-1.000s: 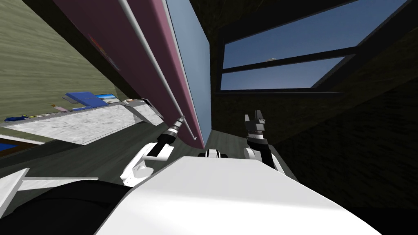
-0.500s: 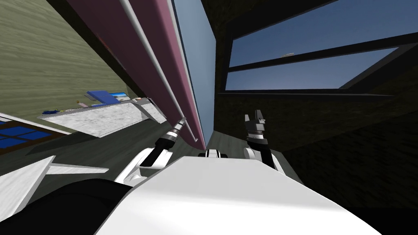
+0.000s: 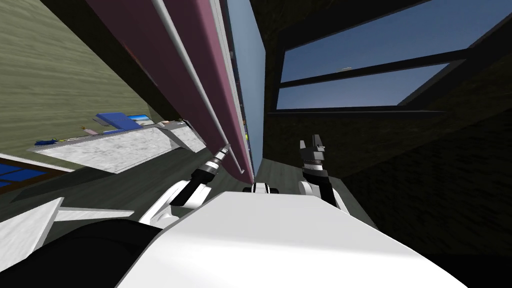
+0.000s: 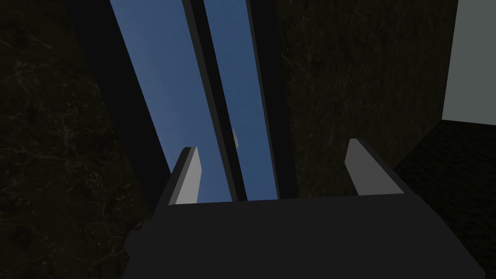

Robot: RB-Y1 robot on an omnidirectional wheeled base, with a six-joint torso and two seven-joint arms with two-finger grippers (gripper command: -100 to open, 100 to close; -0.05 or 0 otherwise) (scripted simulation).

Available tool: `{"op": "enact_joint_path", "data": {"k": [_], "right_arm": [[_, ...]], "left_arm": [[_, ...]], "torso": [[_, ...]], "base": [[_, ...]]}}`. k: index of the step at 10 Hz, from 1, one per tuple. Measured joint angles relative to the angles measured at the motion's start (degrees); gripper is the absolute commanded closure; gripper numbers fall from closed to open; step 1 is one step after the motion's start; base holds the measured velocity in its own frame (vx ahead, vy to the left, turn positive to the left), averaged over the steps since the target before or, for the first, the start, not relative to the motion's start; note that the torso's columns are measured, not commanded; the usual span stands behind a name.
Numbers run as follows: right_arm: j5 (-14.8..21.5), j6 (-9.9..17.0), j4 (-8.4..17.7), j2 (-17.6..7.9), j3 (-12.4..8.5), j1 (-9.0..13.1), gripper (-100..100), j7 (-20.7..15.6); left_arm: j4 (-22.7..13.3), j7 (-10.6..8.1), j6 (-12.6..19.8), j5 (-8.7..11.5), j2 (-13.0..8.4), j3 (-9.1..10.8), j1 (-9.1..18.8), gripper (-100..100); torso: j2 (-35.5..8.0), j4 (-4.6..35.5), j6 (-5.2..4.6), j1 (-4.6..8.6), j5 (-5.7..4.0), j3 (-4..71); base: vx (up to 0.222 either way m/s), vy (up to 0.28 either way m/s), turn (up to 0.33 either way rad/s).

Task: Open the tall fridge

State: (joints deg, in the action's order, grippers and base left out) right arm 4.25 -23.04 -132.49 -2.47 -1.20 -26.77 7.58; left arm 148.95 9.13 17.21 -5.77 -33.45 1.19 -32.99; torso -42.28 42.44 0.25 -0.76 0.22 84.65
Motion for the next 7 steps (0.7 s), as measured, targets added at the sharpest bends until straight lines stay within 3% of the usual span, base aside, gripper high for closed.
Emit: {"op": "enact_joint_path", "data": {"k": [6,7], "right_arm": [[0.0,0.0,0.0,0.0,0.0,0.0,0,0.0],[0.0,0.0,0.0,0.0,0.0,0.0,0,0.0]], "left_arm": [[0.5,-1.71,-2.7,3.7,-7.6,-1.93,0.4,100],[0.8,-2.02,-2.9,4.4,-8.8,-2.25,0.6,100]], "torso": [[0.4,0.0,-0.12,0.26,-0.08,0.4],[0.3,-0.1,-0.12,0.32,-0.09,0.3]], "base": [[-0.240,0.329,-0.152],[-0.113,0.140,-0.053]]}}
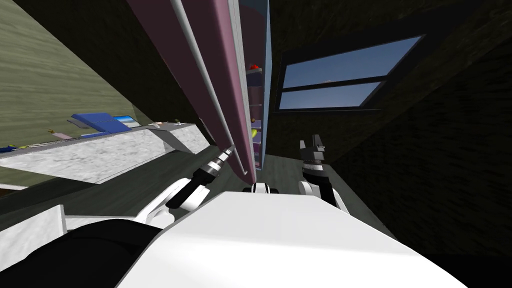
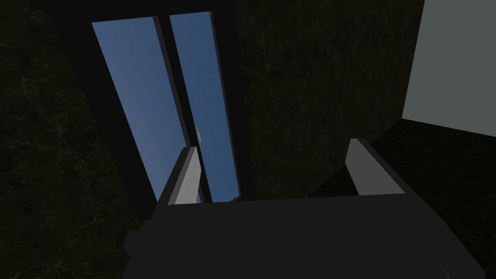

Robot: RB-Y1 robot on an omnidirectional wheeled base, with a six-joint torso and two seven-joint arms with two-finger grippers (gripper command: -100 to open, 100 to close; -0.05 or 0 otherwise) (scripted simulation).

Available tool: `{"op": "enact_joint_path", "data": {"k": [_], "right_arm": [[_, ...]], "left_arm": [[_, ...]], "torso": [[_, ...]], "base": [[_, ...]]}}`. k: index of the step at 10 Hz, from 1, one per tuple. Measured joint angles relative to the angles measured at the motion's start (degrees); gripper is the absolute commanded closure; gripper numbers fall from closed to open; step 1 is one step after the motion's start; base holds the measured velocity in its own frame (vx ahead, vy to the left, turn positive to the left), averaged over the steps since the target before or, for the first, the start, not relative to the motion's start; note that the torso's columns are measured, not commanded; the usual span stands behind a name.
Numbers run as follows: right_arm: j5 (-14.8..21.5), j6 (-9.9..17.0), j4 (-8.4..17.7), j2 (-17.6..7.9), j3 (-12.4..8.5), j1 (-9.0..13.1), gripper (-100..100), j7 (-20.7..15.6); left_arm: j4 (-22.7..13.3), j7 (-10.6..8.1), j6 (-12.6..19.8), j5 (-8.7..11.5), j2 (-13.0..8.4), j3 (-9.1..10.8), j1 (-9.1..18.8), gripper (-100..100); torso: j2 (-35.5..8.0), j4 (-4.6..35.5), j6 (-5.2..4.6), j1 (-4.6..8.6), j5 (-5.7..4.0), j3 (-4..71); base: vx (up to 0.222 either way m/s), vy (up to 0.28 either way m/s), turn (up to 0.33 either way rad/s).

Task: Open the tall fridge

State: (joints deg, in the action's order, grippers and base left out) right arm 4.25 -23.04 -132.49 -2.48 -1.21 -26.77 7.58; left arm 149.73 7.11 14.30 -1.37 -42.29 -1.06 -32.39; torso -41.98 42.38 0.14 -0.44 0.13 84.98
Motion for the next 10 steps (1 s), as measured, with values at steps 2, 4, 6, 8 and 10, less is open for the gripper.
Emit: {"op": "enact_joint_path", "data": {"k": [2,4,6,8,10], "right_arm": [[0.0,0.0,0.0,0.0,0.0,0.0,0,0.0],[0.0,0.0,0.0,0.0,0.0,0.0,0,0.0],[0.0,0.0,0.0,0.0,0.0,0.0,0,0.0],[0.0,0.0,0.0,0.0,0.0,0.0,0,0.0],[0.0,0.0,0.0,0.0,0.0,0.0,0,0.0]], "left_arm": [[0.0,0.29,-0.4,0.1,-0.9,-0.35,0.0,100],[0.1,-0.15,-1.8,0.8,-2.6,-1.24,0.1,100],[0.3,-0.47,-3.1,1.5,-4.2,-2.05,0.0,100],[0.1,-0.81,-4.2,2.1,-5.6,-2.21,0.2,100],[0.1,-1.04,-5.3,2.6,-7.0,-2.84,0.4,100]], "torso": [[0.3,-0.2,-0.18,0.55,-0.14,0.1],[0.1,-0.1,0.04,-0.13,0.08,-0.1],[0.1,-0.1,0.01,-0.47,0.13,0.0],[0.3,-0.1,0.01,-0.09,0.00,0.2],[0.2,-0.1,0.07,-0.16,0.08,0.1]], "base": [[-0.112,0.214,-0.135],[-0.080,0.227,-0.075],[-0.130,0.248,-0.106],[-0.138,0.231,-0.088],[-0.124,0.222,-0.131]]}}
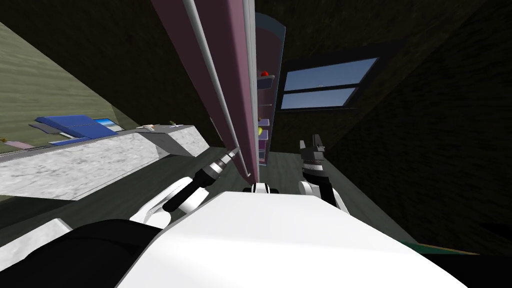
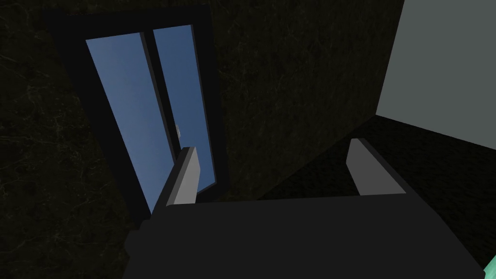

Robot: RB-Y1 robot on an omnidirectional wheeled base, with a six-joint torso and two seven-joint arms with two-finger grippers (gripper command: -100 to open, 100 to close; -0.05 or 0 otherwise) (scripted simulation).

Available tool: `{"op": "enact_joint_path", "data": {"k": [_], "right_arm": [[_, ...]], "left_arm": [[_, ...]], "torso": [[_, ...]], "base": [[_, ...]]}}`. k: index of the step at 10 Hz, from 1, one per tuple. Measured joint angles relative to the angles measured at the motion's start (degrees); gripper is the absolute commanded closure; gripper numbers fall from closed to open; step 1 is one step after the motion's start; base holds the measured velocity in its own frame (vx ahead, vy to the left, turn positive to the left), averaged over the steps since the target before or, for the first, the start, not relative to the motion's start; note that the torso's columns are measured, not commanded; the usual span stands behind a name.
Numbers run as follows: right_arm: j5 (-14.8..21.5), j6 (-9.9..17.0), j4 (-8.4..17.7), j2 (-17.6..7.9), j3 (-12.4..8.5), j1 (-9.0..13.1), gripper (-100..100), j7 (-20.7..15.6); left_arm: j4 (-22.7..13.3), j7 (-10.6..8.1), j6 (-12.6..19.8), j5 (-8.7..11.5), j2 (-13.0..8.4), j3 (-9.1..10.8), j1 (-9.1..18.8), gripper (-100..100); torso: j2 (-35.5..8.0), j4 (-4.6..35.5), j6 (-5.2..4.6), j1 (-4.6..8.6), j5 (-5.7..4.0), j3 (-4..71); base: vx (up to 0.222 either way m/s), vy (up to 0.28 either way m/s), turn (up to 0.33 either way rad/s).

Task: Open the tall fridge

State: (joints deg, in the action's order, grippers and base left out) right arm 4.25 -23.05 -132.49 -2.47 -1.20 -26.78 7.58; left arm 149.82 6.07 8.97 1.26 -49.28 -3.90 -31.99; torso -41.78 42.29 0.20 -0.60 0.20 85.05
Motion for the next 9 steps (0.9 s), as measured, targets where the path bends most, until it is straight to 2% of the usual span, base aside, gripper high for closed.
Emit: {"op": "enact_joint_path", "data": {"k": [6,8,9], "right_arm": [[0.0,0.0,0.0,0.0,0.0,0.0,0,0.0],[0.0,0.0,0.0,0.0,0.0,0.0,0,0.0],[0.0,0.0,0.0,0.0,0.0,0.0,0,0.0]], "left_arm": [[-0.2,-0.84,-3.5,1.6,-3.9,0.18,0.6,100],[-0.2,-0.73,-3.7,1.6,-4.3,0.17,0.9,100],[-0.3,-0.76,-4.0,1.8,-4.8,-0.11,1.3,100]], "torso": [[-0.7,-0.2,-0.28,0.73,-0.09,-0.6],[-0.8,0.0,-0.06,0.95,-0.18,-0.7],[-0.8,0.1,-0.12,0.56,-0.17,-0.7]], "base": [[-0.124,0.187,-0.085],[-0.048,0.116,-0.047],[-0.066,0.198,-0.229]]}}
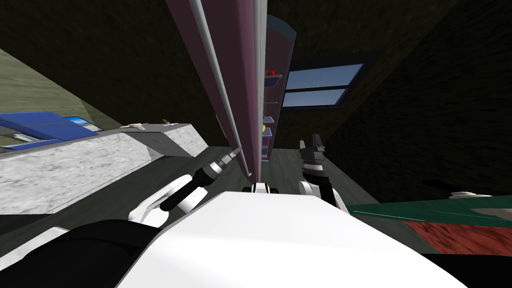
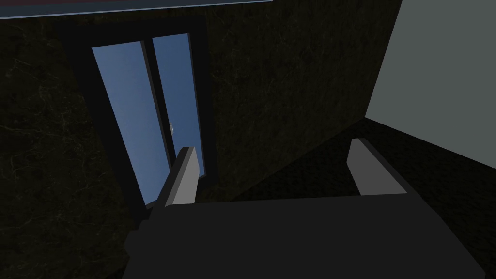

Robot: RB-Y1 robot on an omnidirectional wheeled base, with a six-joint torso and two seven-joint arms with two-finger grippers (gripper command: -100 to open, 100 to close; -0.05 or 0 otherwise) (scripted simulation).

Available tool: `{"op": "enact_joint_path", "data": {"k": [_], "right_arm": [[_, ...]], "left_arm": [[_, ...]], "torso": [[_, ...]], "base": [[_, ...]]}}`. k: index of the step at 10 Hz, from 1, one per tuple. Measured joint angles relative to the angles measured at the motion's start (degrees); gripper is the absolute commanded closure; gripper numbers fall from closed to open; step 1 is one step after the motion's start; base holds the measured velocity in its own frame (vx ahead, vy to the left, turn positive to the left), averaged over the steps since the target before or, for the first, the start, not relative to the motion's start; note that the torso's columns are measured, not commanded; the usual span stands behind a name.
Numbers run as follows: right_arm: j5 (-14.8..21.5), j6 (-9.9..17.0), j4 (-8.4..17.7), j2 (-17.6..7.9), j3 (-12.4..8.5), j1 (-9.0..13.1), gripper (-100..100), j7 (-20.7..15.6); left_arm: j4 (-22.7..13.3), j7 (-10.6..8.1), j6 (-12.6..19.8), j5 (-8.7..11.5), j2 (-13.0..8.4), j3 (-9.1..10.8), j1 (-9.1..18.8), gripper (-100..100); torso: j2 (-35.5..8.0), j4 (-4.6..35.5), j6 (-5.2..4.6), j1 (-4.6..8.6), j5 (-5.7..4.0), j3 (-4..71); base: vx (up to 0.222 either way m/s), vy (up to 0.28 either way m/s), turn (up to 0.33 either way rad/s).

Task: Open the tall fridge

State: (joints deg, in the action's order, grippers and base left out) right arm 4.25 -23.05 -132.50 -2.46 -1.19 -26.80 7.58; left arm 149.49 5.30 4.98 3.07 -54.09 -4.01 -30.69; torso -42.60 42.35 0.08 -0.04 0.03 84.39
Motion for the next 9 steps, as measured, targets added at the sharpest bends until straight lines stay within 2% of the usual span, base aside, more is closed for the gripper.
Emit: {"op": "enact_joint_path", "data": {"k": [5,9], "right_arm": [[0.0,0.0,0.0,0.0,0.0,0.0,0,0.0],[0.0,0.0,0.0,0.0,0.0,0.0,0,0.0]], "left_arm": [[-0.9,-0.46,-3.2,0.9,-2.8,-0.66,1.3,100],[-1.1,-0.51,-4.3,1.1,-3.2,-0.65,1.4,100]], "torso": [[-0.4,0.0,-0.16,0.44,-0.03,-0.4],[-0.6,-0.1,-0.07,0.59,-0.06,-0.5]], "base": [[-0.113,0.200,-0.087],[-0.010,0.016,0.005]]}}
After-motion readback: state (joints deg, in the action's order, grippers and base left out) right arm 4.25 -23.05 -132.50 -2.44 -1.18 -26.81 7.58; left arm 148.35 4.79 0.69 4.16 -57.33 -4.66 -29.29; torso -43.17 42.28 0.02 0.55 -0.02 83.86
